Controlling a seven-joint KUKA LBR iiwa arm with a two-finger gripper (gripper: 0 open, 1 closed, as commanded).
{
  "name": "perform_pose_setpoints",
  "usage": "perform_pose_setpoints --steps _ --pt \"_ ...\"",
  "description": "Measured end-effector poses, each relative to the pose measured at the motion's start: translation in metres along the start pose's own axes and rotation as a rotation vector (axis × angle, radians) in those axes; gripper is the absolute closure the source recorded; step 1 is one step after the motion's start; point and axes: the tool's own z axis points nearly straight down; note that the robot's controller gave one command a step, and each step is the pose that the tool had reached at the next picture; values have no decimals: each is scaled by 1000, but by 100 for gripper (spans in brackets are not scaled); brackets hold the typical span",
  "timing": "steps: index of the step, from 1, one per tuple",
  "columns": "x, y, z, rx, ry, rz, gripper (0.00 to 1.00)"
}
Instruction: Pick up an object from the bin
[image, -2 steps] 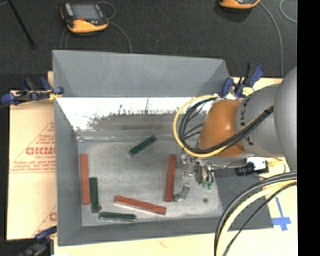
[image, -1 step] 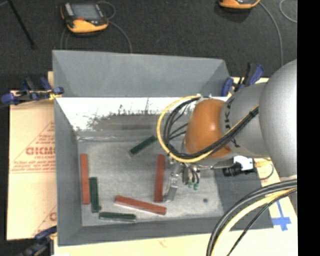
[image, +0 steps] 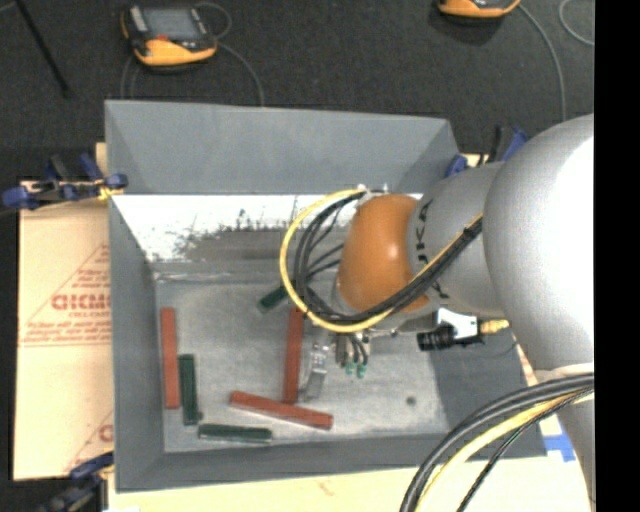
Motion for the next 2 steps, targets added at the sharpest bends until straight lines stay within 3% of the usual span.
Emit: perform_pose_setpoints --steps 1,2 --pt "24 0 3 5 0 -132 0" --pt "70 18 11 4 1 -340 100"
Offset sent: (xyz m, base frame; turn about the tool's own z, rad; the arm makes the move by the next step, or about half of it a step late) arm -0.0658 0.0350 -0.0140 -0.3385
